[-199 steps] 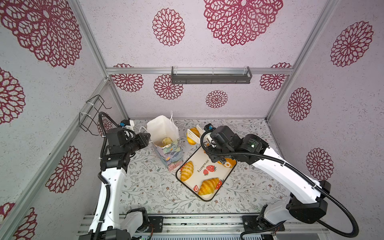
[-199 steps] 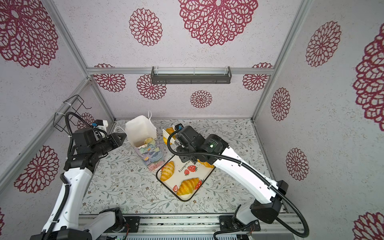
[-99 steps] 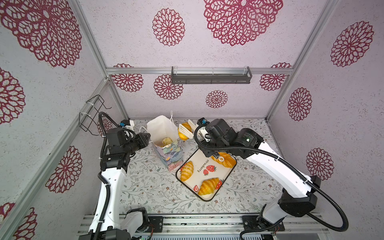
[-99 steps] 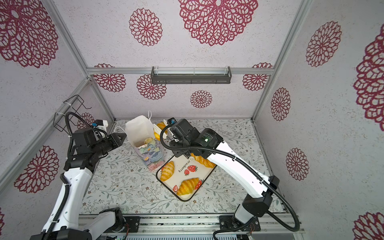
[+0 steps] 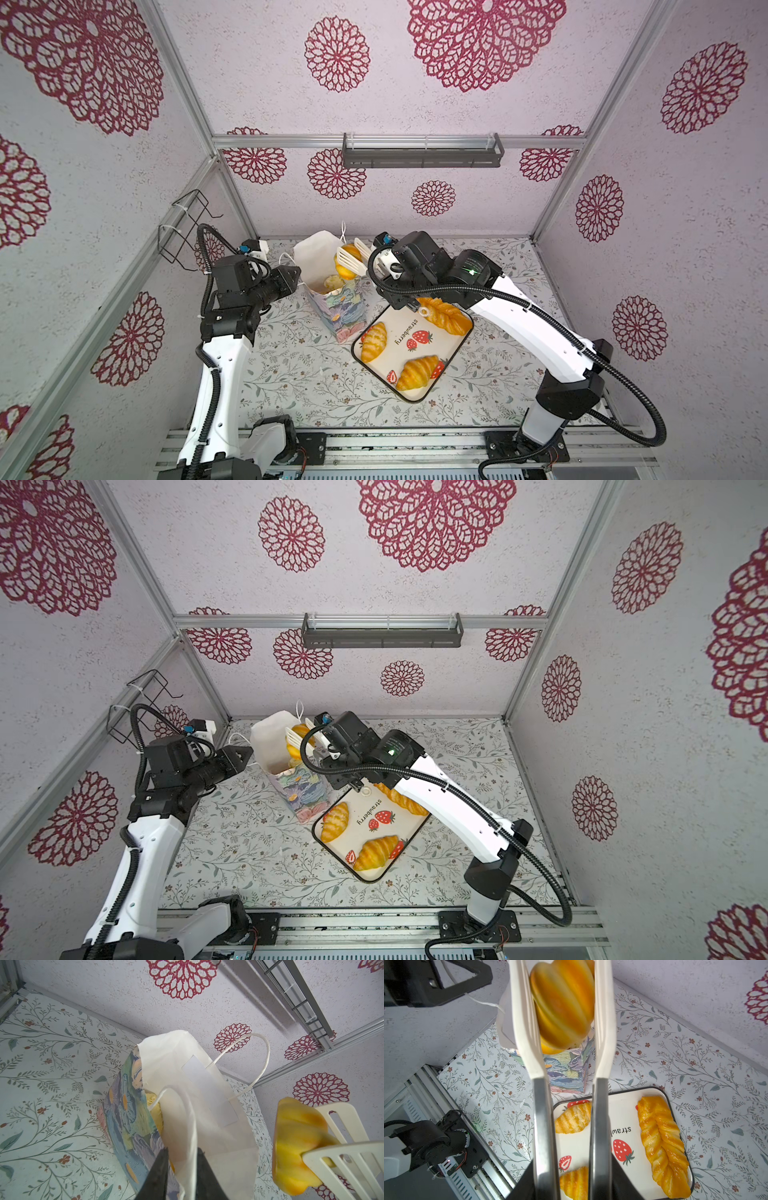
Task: Place the fake bread into the paper bag
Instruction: 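Squeeze the tongs on the croissant and lift it over the bag opening, then open the tongs to drop the croissant into the bag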
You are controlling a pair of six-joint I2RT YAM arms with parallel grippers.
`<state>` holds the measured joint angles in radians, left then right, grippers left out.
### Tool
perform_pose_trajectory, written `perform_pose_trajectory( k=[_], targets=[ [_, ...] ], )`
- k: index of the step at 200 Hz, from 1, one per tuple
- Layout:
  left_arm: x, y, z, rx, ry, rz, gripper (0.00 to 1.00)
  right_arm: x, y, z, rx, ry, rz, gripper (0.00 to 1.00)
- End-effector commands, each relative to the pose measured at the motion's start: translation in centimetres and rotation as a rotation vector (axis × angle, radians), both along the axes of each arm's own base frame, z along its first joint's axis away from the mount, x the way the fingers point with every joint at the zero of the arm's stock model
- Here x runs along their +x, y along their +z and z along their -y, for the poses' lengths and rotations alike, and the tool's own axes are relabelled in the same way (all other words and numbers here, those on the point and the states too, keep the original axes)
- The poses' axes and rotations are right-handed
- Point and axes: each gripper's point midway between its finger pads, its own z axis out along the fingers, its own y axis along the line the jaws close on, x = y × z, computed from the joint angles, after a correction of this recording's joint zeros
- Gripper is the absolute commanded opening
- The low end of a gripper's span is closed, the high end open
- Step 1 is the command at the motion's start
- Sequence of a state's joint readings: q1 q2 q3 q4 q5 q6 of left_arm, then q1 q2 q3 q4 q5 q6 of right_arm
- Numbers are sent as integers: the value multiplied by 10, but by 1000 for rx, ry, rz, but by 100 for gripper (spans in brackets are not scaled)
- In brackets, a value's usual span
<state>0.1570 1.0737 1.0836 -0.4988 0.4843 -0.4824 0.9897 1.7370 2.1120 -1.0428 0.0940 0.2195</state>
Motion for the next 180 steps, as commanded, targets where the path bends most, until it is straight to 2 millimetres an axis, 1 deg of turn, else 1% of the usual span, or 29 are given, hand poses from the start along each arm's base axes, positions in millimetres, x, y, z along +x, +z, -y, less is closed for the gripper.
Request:
perform_pose_trajectory(
  k=[1,53,93,113,136,164,180],
  targets=[
    [2,3,2,5,-9,14,25,1,35,-13,105,32,68,41],
    [2,4,3,5,-10,16,25,5,31,-28,114,55,54,41],
    [2,4,3,5,-10,18,25,7,24,-36,114,65,39,42],
    [1,5,3,5,-10,19,25,7,19,-38,106,66,31,45],
    [2,4,3,6,-10,19,25,8,16,-39,104,66,24,50],
    [2,5,3,6,-11,20,25,8,18,-41,112,69,27,57],
    [2,5,3,5,-11,21,25,8,20,-40,114,65,31,58]
  ],
)
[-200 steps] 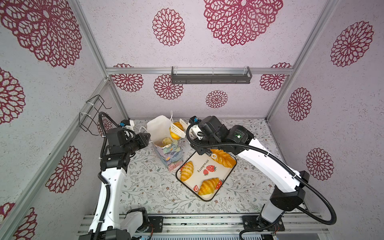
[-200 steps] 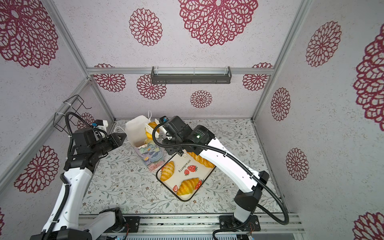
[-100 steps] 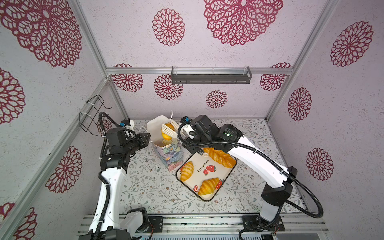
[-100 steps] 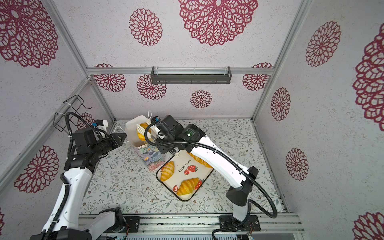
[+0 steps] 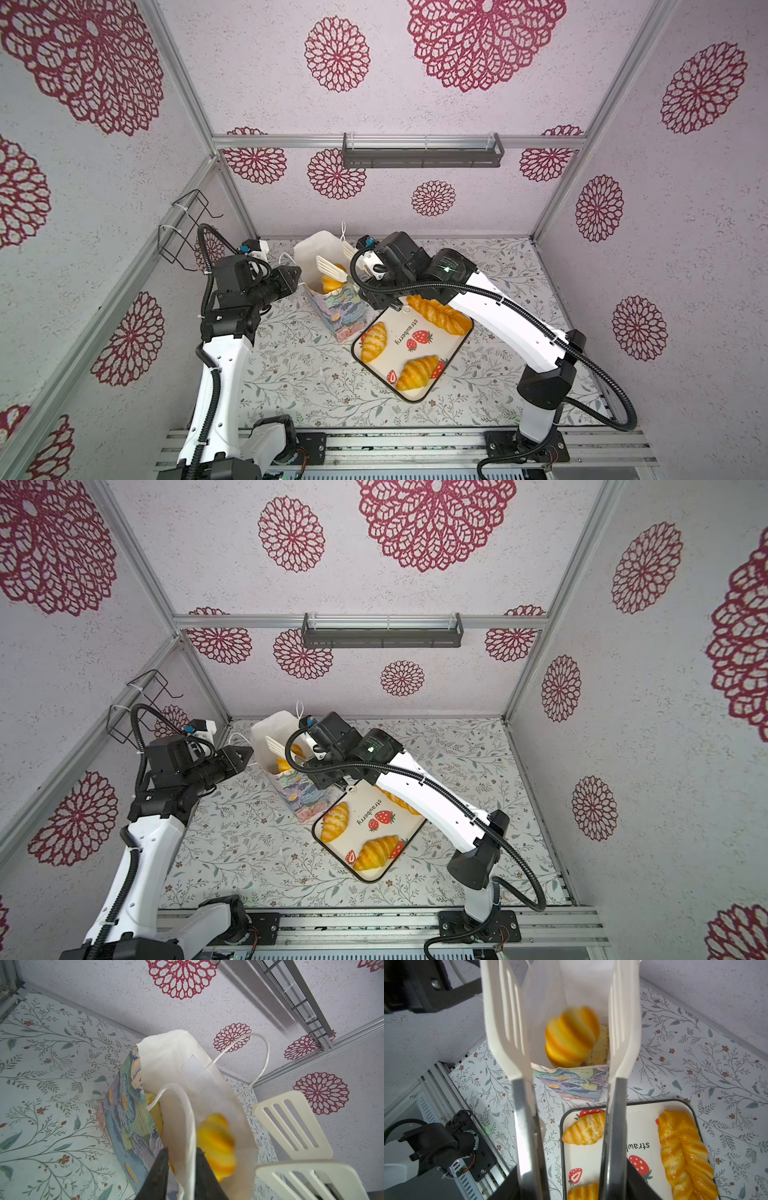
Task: Place the fake bread into the paper bag
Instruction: 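Open the tongs to drop the croissant into the bag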
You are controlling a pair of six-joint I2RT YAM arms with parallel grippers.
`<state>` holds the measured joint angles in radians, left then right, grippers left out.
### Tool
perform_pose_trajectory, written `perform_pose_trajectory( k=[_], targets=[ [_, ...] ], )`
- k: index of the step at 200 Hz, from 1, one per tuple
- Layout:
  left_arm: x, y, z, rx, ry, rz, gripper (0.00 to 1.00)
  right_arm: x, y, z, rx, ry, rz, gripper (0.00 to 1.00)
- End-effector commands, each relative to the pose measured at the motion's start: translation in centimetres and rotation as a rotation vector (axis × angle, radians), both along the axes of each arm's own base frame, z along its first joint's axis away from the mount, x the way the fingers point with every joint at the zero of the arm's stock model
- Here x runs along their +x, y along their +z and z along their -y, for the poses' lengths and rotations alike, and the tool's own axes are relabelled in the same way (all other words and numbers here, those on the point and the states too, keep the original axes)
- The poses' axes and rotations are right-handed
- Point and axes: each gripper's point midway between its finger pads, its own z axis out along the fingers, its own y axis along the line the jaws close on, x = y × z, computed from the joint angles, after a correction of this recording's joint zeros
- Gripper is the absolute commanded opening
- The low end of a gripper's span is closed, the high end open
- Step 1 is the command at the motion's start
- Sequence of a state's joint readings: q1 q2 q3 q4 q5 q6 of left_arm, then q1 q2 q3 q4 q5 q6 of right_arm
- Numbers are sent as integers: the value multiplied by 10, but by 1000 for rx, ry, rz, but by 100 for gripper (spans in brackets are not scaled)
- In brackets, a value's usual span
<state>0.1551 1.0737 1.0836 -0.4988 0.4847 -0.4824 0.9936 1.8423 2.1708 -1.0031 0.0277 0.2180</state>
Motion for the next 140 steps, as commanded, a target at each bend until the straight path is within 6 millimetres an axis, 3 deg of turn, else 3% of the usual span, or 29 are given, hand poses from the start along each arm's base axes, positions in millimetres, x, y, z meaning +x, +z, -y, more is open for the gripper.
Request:
perform_pose_trajectory(
  k=[1,36,83,107,140],
  targets=[
    [2,5,2,5,-9,21,25,2,38,-5,99,9,71,58],
    [2,4,3,-1,-13,17,25,-1,53,4,124,-20,88,58],
    [0,6,10,3,-30,24,25,-7,64,34,134,-99,99,57],
    [0,6,12,4,-36,22,25,-14,61,54,149,-145,94,56],
    [0,6,14,3,-42,23,25,-24,41,80,133,-207,63,55]
  ],
)
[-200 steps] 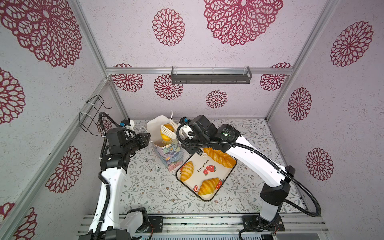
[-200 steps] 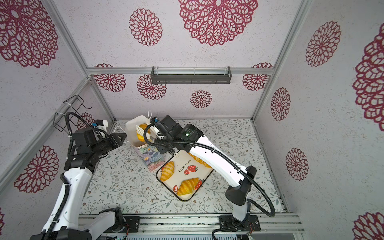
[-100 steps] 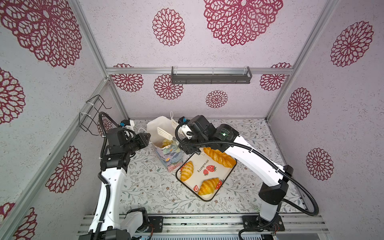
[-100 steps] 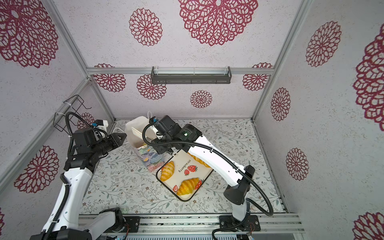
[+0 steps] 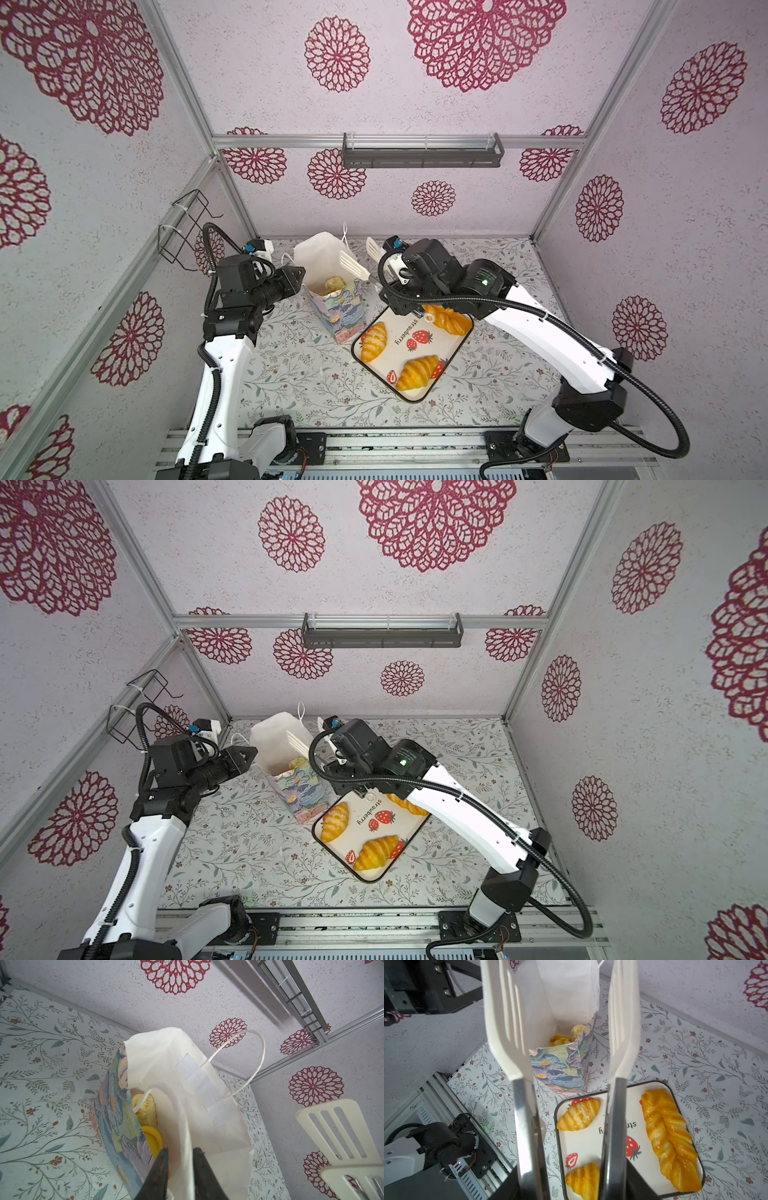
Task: Place the fake bread into the paper bag
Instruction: 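Open the tongs to drop the croissant into the bag, then withdraw the open tongs from the bag back over the tray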
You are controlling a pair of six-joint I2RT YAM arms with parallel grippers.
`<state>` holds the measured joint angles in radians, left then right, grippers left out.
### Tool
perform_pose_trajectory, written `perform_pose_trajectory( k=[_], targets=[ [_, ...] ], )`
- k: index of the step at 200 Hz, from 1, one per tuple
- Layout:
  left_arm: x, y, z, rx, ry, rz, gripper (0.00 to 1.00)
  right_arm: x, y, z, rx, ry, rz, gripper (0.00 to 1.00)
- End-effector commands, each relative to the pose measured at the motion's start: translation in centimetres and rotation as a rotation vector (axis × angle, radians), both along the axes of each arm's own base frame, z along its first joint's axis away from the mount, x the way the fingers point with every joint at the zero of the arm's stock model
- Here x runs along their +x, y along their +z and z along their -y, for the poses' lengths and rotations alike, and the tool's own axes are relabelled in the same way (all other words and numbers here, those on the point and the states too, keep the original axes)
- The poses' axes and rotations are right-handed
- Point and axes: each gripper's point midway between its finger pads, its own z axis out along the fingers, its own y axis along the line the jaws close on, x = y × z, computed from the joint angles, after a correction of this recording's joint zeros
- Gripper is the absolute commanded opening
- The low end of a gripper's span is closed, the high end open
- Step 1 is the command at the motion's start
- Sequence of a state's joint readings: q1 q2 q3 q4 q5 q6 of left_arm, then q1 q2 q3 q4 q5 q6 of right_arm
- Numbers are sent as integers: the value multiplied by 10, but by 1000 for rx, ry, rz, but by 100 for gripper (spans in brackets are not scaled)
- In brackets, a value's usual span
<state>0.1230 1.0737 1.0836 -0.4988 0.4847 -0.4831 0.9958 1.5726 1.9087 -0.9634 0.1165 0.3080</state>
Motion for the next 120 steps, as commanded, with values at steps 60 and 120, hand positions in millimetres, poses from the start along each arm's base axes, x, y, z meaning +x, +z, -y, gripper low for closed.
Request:
perform_pose_trajectory(
  k=[60,120],
  targets=[
    [0,6,8,14,-23,24,25,-20,-29,45,70,-146,-61,54],
    [-2,7,12,26,-31,28,25,-32,-75,49,63,-161,-154,54]
  ],
)
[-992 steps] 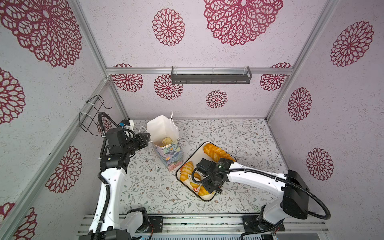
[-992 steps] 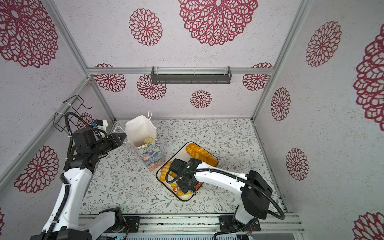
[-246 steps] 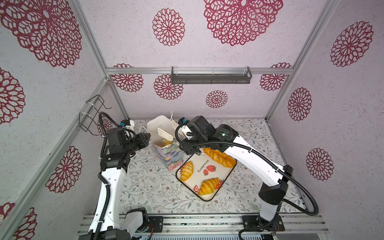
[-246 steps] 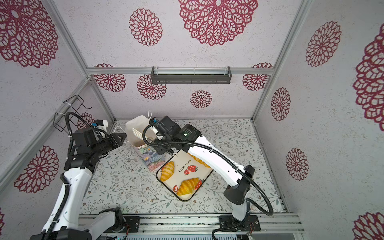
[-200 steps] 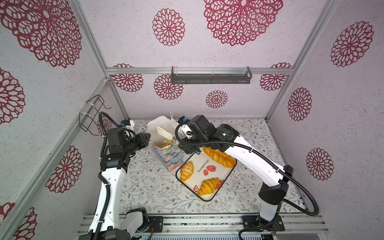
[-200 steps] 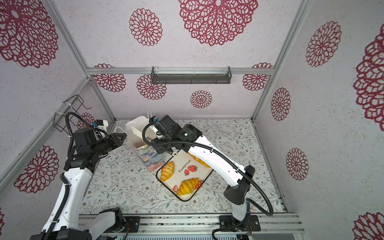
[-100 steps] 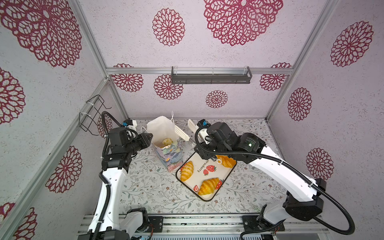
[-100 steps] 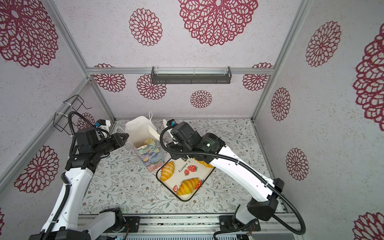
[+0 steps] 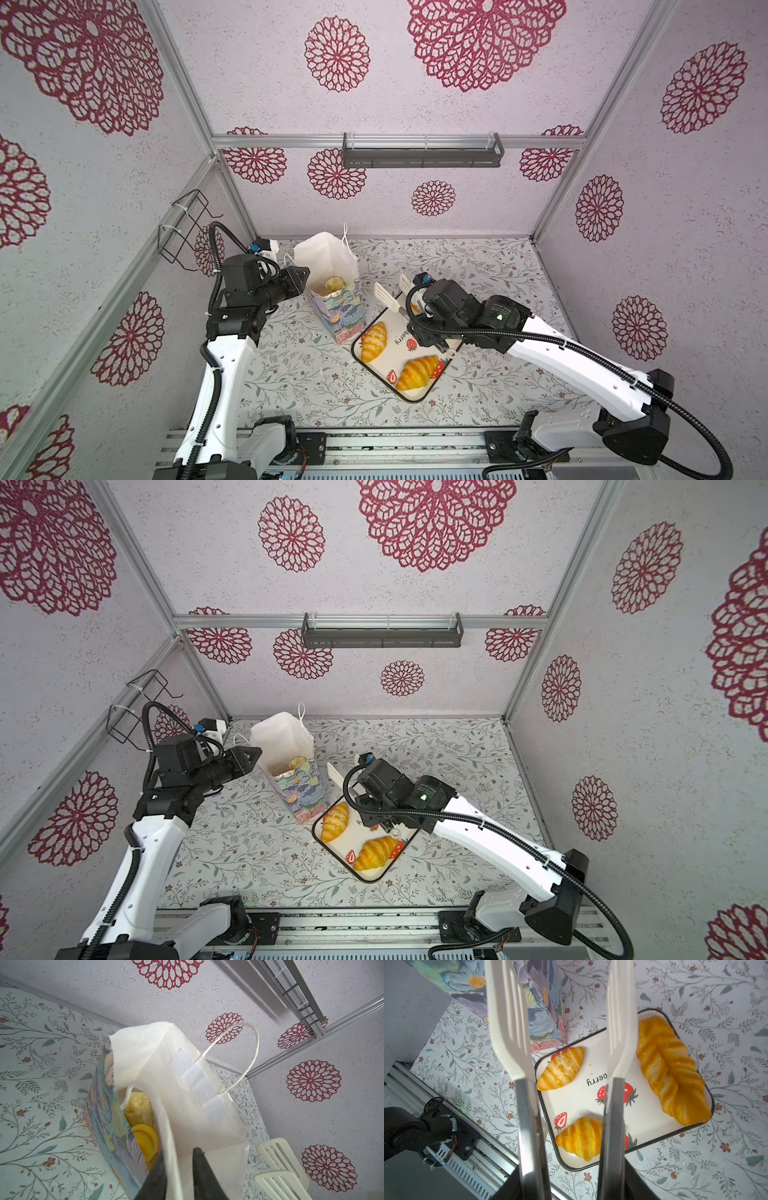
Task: Place the fake bread into the paper bag
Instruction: 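Withdraw the open tongs from the bag back over the tray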
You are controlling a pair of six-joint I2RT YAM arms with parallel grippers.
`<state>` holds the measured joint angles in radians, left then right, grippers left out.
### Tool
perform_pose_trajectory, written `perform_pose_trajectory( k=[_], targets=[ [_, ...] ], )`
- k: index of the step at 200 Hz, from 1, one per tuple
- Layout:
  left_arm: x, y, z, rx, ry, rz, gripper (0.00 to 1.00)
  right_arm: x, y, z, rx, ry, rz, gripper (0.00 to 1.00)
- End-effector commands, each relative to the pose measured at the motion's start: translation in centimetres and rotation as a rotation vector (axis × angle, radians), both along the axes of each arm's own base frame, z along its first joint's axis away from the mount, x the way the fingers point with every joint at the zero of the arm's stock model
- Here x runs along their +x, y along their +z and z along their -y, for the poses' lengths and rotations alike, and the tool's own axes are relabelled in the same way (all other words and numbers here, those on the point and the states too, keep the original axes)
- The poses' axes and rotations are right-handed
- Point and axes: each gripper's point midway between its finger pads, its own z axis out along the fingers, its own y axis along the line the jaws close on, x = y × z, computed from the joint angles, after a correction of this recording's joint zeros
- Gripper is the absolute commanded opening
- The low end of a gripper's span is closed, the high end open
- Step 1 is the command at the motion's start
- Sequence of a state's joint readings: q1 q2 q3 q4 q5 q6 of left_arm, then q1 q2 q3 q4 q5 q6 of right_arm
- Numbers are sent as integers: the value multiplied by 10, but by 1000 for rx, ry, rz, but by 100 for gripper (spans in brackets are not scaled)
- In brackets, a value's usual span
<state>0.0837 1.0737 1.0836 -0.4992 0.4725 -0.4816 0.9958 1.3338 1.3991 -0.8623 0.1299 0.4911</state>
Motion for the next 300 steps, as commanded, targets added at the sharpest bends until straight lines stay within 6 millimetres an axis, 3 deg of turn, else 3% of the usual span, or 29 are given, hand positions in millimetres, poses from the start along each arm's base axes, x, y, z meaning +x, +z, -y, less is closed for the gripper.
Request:
perform_pose_trajectory(
  k=[1,168,215,300],
  targets=[
    [-1,7,1,19,-2,27,25,1,21,-6,120,-29,30,54],
    [-1,5,2,31,-4,19,25,-13,-63,-20,78,-3,-135,54],
    [0,3,2,34,-4,15,25,-13,-80,-32,75,17,-174,56],
    [-1,5,2,33,-5,20,25,-22,-105,-32,73,-29,-274,59]
  ],
)
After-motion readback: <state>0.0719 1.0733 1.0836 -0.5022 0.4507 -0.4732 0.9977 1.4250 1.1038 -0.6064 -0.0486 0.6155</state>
